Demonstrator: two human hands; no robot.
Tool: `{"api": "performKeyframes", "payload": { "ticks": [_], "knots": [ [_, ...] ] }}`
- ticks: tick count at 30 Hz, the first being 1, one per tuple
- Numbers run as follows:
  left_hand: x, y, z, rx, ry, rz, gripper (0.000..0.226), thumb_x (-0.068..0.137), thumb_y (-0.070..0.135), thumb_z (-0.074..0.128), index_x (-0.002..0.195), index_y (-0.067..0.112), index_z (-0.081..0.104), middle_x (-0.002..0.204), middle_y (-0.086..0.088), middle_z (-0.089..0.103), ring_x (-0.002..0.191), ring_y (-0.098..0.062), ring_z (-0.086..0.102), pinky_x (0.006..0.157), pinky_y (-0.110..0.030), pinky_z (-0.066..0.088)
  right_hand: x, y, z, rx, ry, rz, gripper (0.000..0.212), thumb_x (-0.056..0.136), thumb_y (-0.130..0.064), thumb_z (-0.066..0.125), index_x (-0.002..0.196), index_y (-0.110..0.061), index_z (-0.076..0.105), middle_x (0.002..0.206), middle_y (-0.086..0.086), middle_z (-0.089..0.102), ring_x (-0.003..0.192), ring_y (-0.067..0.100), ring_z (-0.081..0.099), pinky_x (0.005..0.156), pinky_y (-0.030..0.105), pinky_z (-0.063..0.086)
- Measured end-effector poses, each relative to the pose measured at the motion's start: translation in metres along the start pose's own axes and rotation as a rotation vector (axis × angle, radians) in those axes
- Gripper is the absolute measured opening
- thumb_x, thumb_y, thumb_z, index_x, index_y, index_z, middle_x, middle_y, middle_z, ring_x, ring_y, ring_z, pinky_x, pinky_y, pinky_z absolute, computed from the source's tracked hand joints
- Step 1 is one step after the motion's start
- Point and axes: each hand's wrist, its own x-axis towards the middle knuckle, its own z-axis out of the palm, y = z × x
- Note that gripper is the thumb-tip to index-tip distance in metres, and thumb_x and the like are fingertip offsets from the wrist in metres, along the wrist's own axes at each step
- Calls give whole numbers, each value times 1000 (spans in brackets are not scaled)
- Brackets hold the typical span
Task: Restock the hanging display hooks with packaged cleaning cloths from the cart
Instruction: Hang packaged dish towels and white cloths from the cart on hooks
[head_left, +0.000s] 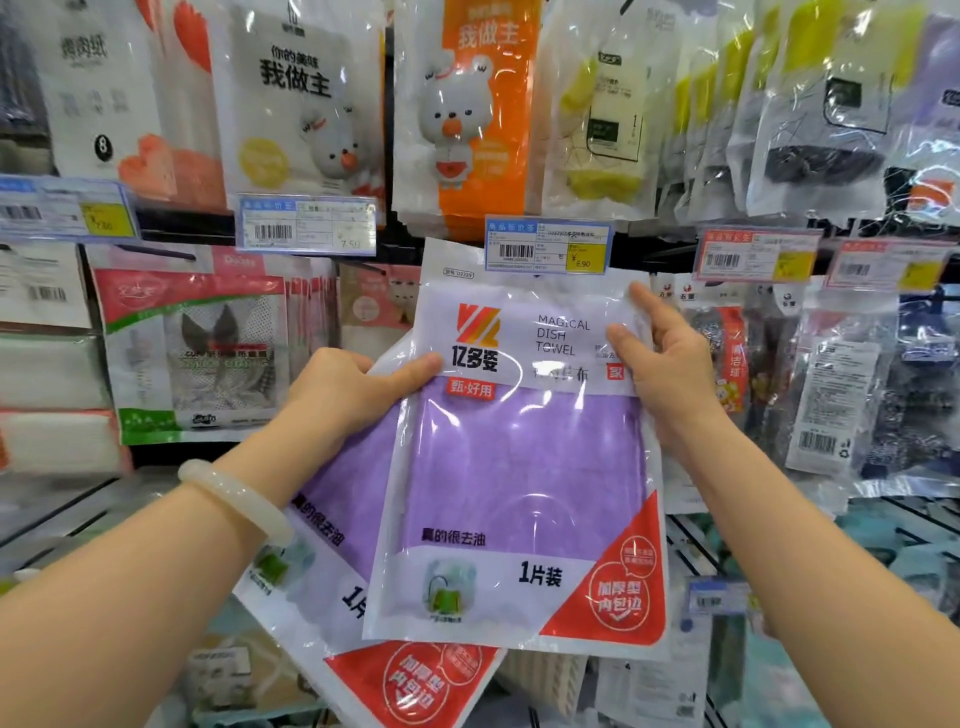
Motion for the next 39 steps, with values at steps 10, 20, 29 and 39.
{"api": "performKeyframes", "payload": {
  "ticks": [10,20,29,39],
  "knots": [
    [-4,-15,-14,192,2,12,62,65,68,67,54,7,59,60,-8,58,58,-24,52,55,-31,36,25,13,10,-335,-28,-78,48,92,-7,55,138,-8,43,142,5,46,132,17,41,101,17,31],
    [-31,-112,-91,0,267,-263,55,68,54,75,64,-1,69,63,-14,64,57,-24,56,54,-31,46,-4,45,78,-901,-32,-512,54,84,-19,66,134,-7,49,147,33,25,138,49,22,112,55,21],
    [-38,-113,-101,-111,375,-241,54,67,50,78,44,6,57,32,4,48,44,-17,43,40,-26,35,31,78,90,-1314,-390,-199,60,92,-59,34,145,-33,25,159,1,8,146,29,-6,113,60,0],
    [-26,-99,-62,-166,256,-245,68,49,71,77,56,5,65,61,-12,66,56,-24,56,59,-36,47,-29,47,92,-230,-544,483,46,80,-57,60,89,-12,58,79,6,69,61,17,66,52,27,55]
  ]
}}
